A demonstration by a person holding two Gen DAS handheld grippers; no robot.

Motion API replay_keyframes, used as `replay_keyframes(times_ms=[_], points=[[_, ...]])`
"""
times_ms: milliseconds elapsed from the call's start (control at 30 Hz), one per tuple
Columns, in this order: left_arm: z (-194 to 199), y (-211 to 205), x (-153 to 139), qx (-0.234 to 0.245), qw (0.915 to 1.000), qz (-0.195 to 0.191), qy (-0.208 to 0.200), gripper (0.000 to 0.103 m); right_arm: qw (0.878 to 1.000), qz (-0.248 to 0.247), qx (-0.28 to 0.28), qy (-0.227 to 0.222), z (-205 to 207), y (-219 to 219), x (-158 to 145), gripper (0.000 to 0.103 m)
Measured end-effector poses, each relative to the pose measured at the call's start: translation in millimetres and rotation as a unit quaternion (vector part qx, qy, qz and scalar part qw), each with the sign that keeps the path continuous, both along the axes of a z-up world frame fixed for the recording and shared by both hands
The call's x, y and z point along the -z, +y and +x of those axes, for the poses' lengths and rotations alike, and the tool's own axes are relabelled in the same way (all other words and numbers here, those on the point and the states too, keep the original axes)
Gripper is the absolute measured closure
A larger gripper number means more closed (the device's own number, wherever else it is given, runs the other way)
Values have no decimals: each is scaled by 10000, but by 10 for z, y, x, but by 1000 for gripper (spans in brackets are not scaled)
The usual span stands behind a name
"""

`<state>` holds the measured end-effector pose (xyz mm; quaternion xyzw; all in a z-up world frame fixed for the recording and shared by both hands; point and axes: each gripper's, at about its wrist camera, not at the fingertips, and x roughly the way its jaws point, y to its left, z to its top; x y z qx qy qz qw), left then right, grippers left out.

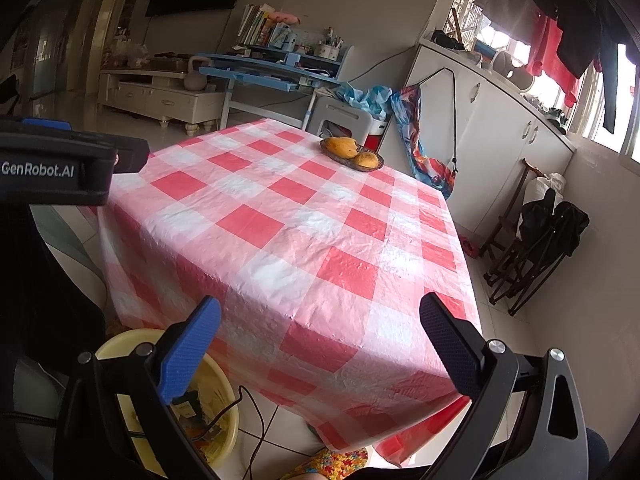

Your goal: Collect trash

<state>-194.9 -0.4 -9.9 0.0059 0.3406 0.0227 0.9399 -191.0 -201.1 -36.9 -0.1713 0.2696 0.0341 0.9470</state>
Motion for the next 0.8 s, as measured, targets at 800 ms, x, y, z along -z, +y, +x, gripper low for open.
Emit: replay_keyframes(times_ms=[800], points=[[-39, -114, 106, 409, 9990, 164, 118, 7, 9999, -77, -23, 74, 34, 12, -4, 8]])
